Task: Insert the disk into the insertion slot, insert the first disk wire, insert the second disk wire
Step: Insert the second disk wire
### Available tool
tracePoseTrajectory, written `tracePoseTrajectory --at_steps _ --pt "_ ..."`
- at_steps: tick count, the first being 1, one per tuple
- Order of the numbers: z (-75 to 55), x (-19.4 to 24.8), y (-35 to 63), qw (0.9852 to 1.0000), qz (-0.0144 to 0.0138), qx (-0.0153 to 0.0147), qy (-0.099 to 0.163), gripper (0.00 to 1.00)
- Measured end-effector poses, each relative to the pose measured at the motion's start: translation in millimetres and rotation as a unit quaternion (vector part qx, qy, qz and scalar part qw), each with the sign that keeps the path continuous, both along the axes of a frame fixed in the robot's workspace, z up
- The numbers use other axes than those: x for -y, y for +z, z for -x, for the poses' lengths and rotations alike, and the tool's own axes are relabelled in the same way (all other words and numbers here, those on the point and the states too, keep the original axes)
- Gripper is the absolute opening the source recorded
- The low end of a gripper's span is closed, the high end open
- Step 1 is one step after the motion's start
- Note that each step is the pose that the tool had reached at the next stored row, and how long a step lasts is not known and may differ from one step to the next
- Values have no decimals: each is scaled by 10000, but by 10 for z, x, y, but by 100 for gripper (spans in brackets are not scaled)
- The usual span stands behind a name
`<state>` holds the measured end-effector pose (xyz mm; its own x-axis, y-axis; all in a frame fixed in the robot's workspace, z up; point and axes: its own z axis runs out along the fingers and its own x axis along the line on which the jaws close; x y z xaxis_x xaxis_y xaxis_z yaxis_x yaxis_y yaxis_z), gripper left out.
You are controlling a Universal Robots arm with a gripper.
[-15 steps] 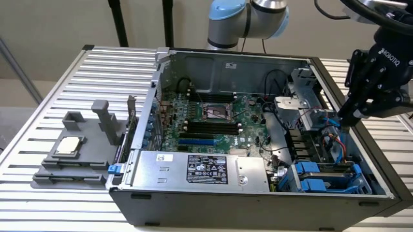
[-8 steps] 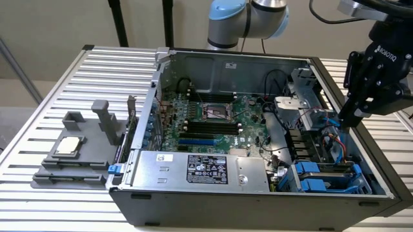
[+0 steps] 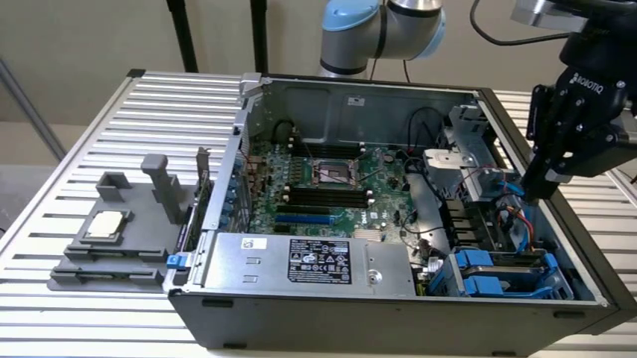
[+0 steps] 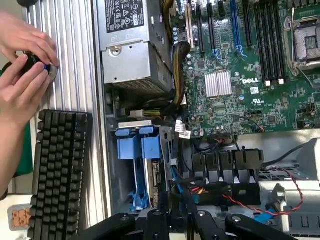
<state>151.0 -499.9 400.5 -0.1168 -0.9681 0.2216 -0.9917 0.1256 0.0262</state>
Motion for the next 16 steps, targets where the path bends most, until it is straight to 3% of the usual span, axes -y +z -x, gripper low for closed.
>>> tracePoseTrajectory --at_steps 4,12,14,16 --pt "3 -38 -38 10000 -1 0 0 25" --pt "20 -229 -36 10000 12 0 0 25" --pt "23 -271 -27 10000 24 0 0 25" --pt "23 -273 -26 10000 52 0 0 25"
